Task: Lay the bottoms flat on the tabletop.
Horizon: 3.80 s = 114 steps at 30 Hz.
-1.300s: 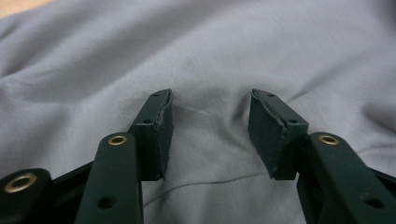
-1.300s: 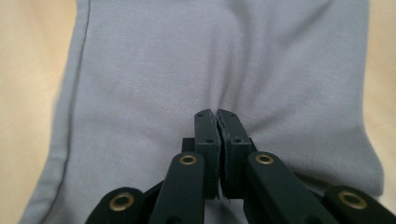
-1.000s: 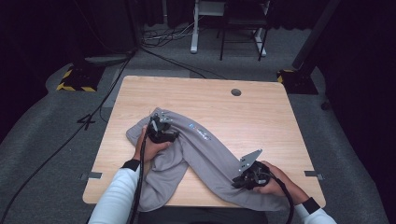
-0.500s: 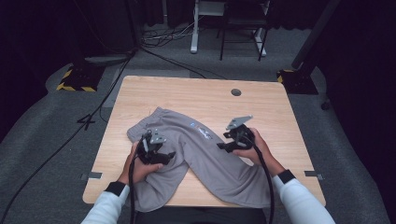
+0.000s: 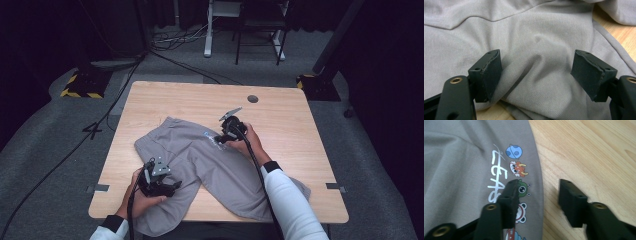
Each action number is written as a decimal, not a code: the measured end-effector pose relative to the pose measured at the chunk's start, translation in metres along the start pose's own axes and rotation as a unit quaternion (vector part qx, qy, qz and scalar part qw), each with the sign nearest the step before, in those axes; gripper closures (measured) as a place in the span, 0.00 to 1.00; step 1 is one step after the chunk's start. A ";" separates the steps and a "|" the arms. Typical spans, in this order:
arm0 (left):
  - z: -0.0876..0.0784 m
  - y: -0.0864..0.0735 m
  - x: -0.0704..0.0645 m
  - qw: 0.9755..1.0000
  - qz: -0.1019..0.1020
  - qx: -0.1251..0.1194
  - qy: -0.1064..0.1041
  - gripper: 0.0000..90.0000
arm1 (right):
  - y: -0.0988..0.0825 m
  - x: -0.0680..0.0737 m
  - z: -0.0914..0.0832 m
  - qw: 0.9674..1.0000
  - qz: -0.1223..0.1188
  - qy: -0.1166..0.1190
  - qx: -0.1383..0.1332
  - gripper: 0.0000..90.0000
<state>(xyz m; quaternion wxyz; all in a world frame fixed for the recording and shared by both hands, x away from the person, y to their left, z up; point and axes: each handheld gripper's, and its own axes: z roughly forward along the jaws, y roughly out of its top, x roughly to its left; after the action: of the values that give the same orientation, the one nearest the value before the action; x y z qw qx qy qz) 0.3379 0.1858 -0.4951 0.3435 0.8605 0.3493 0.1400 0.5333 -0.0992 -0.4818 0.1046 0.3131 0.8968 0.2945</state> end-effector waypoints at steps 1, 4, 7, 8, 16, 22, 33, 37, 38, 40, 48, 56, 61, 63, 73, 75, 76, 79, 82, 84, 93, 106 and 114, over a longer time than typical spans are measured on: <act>0.001 0.000 0.000 1.000 0.000 -0.002 0.001 0.27 | -0.001 -0.001 0.000 1.000 0.000 0.000 -0.002 0.63; 0.003 0.004 0.000 1.000 0.003 0.000 0.008 0.27 | -0.004 -0.002 -0.003 1.000 -0.005 0.011 -0.004 0.86; 0.005 0.009 0.001 1.000 0.000 -0.003 0.015 0.23 | -0.009 -0.007 -0.010 1.000 0.002 -0.019 0.006 0.98; 0.005 0.011 0.001 1.000 -0.002 -0.005 0.012 0.23 | -0.013 -0.012 -0.013 0.999 0.009 -0.030 0.011 0.99; 0.007 0.018 0.001 1.000 -0.005 -0.019 0.000 0.24 | -0.072 -0.073 -0.060 0.990 0.096 -0.100 0.033 0.99; 0.017 0.019 -0.004 1.000 0.004 0.019 0.003 0.25 | -0.131 -0.110 -0.103 0.975 0.156 -0.152 0.033 0.99; 0.006 0.011 -0.009 0.999 -0.016 0.038 -0.026 0.35 | -0.207 -0.148 -0.160 0.939 0.254 -0.230 0.042 0.92; 0.002 0.012 -0.020 0.998 0.001 0.050 -0.048 0.35 | -0.206 -0.145 -0.163 0.950 0.237 -0.204 0.006 0.76; 0.005 0.015 -0.021 0.997 0.004 0.053 -0.050 0.33 | -0.202 -0.143 -0.163 0.956 0.228 -0.185 -0.011 0.73; 0.010 0.024 -0.020 0.998 0.010 0.050 -0.039 0.31 | -0.187 -0.137 -0.159 0.962 0.203 -0.178 -0.023 0.62; 0.041 0.059 -0.001 0.998 0.005 0.061 -0.031 0.35 | -0.148 -0.137 -0.122 0.967 0.186 -0.174 -0.003 0.50; 0.048 0.066 0.000 0.996 0.026 0.061 -0.057 0.71 | -0.166 -0.151 -0.124 0.967 0.202 -0.155 -0.008 0.79; 0.043 0.062 0.001 0.996 0.030 0.063 -0.055 0.95 | -0.172 -0.145 -0.129 0.972 0.178 -0.153 -0.001 0.99; 0.041 0.059 0.006 0.997 0.019 0.064 -0.039 0.97 | -0.176 -0.148 -0.133 0.968 0.187 -0.166 0.008 0.99; 0.022 0.046 0.018 0.996 -0.014 0.058 -0.060 0.96 | -0.206 -0.162 -0.158 0.939 0.260 -0.222 0.027 0.98; 0.021 0.045 -0.001 0.994 0.027 0.067 -0.088 0.93 | -0.203 -0.160 -0.156 0.938 0.259 -0.228 0.033 0.88; 0.020 0.044 -0.011 0.991 0.046 0.072 -0.101 0.90 | -0.199 -0.157 -0.155 0.940 0.246 -0.233 0.036 0.82; 0.021 0.040 -0.037 0.987 0.067 0.077 -0.125 0.82 | -0.185 -0.151 -0.154 0.942 0.230 -0.244 0.011 0.65; 0.020 0.039 -0.047 0.986 0.063 0.073 -0.132 0.74 | -0.164 -0.140 -0.151 0.948 0.212 -0.236 -0.020 0.58; 0.020 0.038 -0.052 0.987 0.064 0.069 -0.133 0.69 | -0.145 -0.130 -0.144 0.957 0.189 -0.215 -0.037 0.53; 0.025 0.042 -0.044 0.994 0.034 0.036 -0.100 0.31 | -0.044 -0.067 -0.085 0.988 0.081 -0.125 -0.044 0.47; 0.031 0.039 -0.047 0.994 0.055 0.040 -0.083 0.44 | -0.001 -0.046 -0.024 0.986 0.038 -0.154 0.053 0.64; 0.031 0.038 -0.047 0.995 0.052 0.031 -0.079 0.55 | -0.012 -0.050 -0.028 0.983 0.022 -0.168 0.067 0.96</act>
<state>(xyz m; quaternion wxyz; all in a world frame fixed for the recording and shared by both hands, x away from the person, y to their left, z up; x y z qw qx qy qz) 0.3384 0.1176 -0.4911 0.3354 0.8962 0.2799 0.0783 0.5560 -0.1508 -0.4663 0.2259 0.3838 0.8773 0.1791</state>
